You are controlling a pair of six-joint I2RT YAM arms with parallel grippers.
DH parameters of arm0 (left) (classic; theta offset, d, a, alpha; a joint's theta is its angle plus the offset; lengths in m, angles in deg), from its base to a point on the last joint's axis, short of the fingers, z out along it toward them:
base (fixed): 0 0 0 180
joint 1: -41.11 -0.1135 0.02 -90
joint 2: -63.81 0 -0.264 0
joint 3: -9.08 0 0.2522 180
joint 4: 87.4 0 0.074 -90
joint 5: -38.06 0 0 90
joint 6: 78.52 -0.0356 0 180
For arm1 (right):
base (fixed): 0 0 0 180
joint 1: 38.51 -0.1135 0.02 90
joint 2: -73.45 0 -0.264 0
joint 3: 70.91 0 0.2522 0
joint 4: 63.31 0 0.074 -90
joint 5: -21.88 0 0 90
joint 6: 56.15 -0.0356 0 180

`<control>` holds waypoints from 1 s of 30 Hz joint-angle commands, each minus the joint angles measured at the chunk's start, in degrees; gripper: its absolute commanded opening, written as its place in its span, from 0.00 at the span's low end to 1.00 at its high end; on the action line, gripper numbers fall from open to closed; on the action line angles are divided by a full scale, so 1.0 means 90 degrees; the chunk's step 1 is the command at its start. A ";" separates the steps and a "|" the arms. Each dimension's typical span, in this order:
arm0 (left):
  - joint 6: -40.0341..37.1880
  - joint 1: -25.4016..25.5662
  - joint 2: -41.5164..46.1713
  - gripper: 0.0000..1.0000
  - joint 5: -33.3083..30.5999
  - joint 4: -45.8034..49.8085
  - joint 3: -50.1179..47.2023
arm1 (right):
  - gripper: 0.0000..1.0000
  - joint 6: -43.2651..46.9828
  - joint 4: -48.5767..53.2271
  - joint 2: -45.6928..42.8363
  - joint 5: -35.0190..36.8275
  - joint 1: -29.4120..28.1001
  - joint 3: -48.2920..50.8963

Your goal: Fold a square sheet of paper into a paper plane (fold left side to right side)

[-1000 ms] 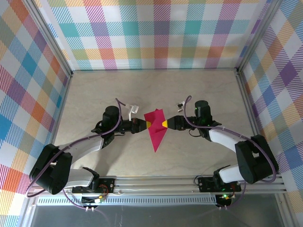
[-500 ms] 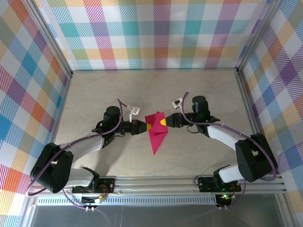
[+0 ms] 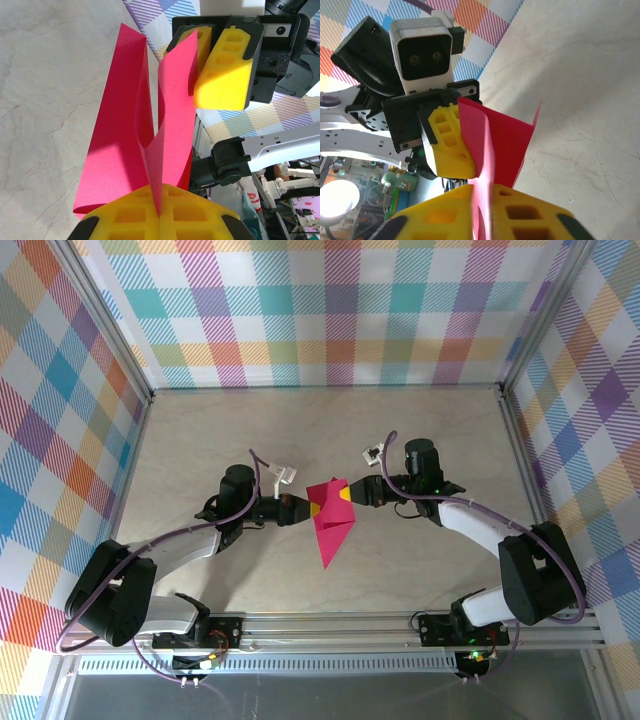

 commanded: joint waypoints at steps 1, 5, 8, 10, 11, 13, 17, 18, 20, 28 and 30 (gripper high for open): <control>-0.0219 -0.0058 -0.0159 0.05 0.0011 -0.0031 -0.0155 | 0.03 0.0192 0.0230 0.0057 0.0222 -0.0005 -0.0182; -0.0335 -0.0058 -0.0301 0.27 -0.0552 -0.0011 -0.0256 | 0.00 0.0144 0.0263 0.0281 0.0528 -0.0008 -0.0070; -0.0551 -0.0059 -0.0466 0.33 -0.1050 0.0309 -0.0203 | 0.00 0.0020 0.0307 0.0561 0.0880 -0.0008 0.0034; -0.0621 -0.0058 -0.0621 0.36 -0.1284 0.0337 -0.0185 | 0.00 -0.0129 0.0179 0.0784 0.1052 -0.0015 0.0140; -0.0664 -0.0066 -0.0708 0.39 -0.1388 0.0391 -0.0164 | 0.00 -0.0200 0.0084 0.0904 0.1120 -0.0017 0.0209; -0.0768 -0.0062 -0.0842 0.42 -0.1597 0.0583 -0.0082 | 0.00 -0.0318 0.0000 0.1081 0.1291 -0.0017 0.0308; -0.1176 -0.0058 -0.0717 0.46 -0.2136 0.1313 0.0095 | 0.00 -0.0494 -0.0086 0.1301 0.1457 -0.0017 0.0394; -0.1286 -0.0062 -0.0609 0.46 -0.2270 0.1543 0.0143 | 0.00 -0.0515 -0.0003 0.1344 0.1502 -0.0013 0.0378; -0.1424 -0.0058 -0.0319 0.46 -0.2436 0.1899 0.0219 | 0.00 -0.0561 0.0165 0.1408 0.1639 -0.0016 0.0337; -0.2000 0.0730 0.1323 0.50 -0.3860 0.3475 0.0243 | 0.00 -0.1370 0.0202 0.1358 0.1870 -0.0017 0.0369; -0.2099 0.1242 0.1526 0.50 -0.4489 0.3944 0.0357 | 0.00 -0.1531 0.0265 0.1340 0.1898 -0.0022 0.0341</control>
